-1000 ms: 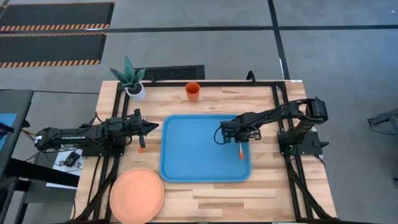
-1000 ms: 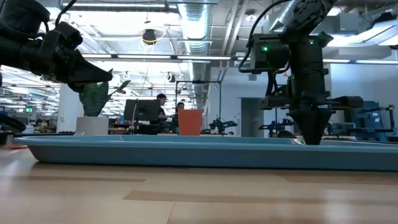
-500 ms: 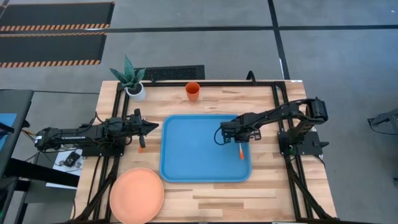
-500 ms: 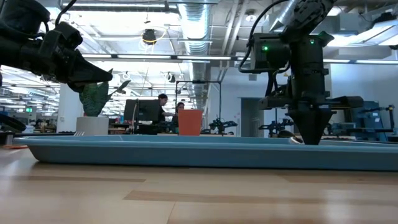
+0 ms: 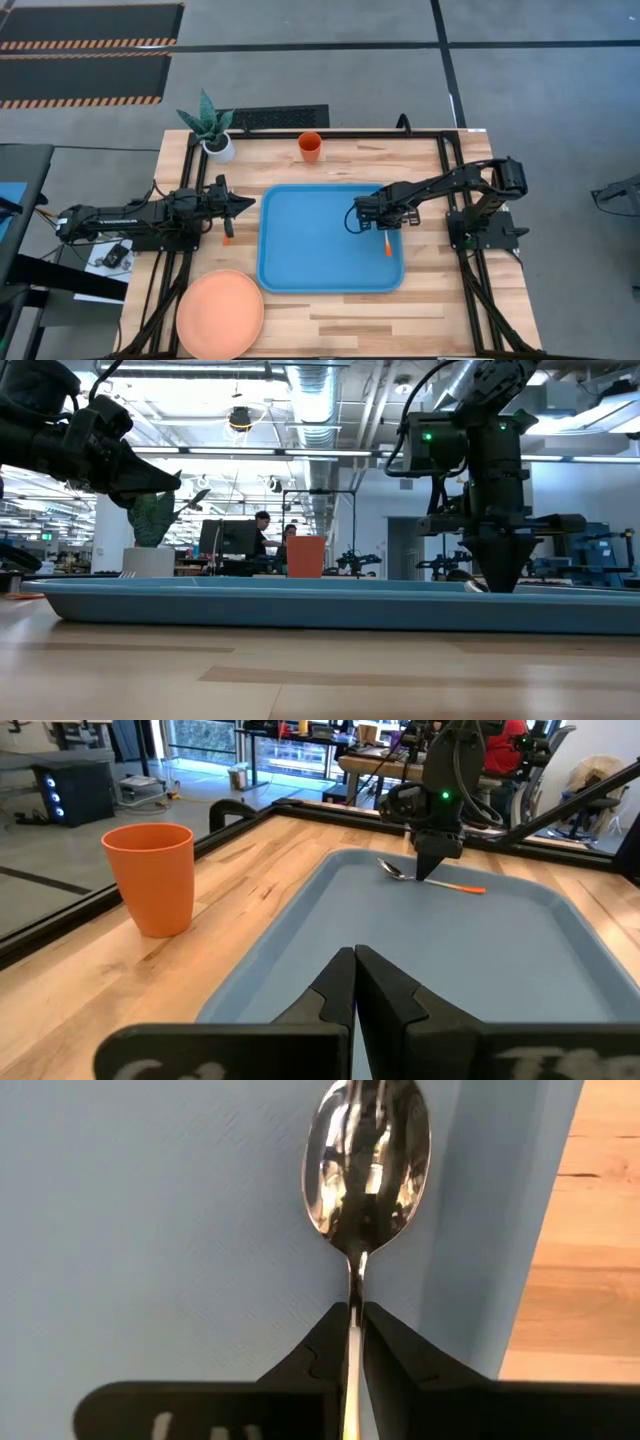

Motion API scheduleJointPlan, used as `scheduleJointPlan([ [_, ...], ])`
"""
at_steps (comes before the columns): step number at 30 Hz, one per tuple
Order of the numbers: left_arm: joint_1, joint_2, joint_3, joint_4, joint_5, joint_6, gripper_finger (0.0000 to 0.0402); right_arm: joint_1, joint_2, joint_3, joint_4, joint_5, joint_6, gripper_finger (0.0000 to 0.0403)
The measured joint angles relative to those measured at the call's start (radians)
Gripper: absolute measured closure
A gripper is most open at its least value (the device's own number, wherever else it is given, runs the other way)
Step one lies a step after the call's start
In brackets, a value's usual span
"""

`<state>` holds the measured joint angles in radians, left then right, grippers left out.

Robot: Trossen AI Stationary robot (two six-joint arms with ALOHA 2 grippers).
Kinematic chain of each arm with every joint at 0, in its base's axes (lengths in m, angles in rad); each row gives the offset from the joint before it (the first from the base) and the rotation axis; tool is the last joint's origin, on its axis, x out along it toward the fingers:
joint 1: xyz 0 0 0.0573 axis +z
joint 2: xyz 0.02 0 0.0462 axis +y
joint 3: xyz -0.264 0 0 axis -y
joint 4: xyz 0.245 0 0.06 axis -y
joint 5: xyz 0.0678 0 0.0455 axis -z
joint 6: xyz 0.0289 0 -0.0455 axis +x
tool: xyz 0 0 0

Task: Pick and place plate/cup/fork/spoon on tray
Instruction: Put the orange spoon on the right of the blue tray

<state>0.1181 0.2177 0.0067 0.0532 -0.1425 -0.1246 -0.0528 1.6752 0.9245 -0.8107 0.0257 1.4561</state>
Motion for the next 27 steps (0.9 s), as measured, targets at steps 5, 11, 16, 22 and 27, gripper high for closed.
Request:
scheduleJointPlan([
  [5, 0.000, 0.000, 0.000, 0.000, 0.000, 0.000, 0.0401, 0.000, 0.000, 0.000, -0.011, 0.000, 0.003, 0.0347],
  [11, 0.000, 0.000, 0.000, 0.000, 0.000, 0.000, 0.0401, 0.000, 0.000, 0.000, -0.028, 0.000, 0.003, 0.0346],
  [16, 0.000, 0.000, 0.000, 0.000, 0.000, 0.000, 0.0401, 0.000, 0.000, 0.000, -0.028, 0.001, -0.008, 0.0346],
  [22, 0.000, 0.000, 0.000, 0.000, 0.000, 0.000, 0.0401, 0.000, 0.000, 0.000, -0.026, 0.000, -0.025, 0.0346],
  [27, 0.000, 0.000, 0.000, 0.000, 0.000, 0.000, 0.0401, 0.001, 0.000, 0.000, -0.026, -0.005, -0.032, 0.0346],
])
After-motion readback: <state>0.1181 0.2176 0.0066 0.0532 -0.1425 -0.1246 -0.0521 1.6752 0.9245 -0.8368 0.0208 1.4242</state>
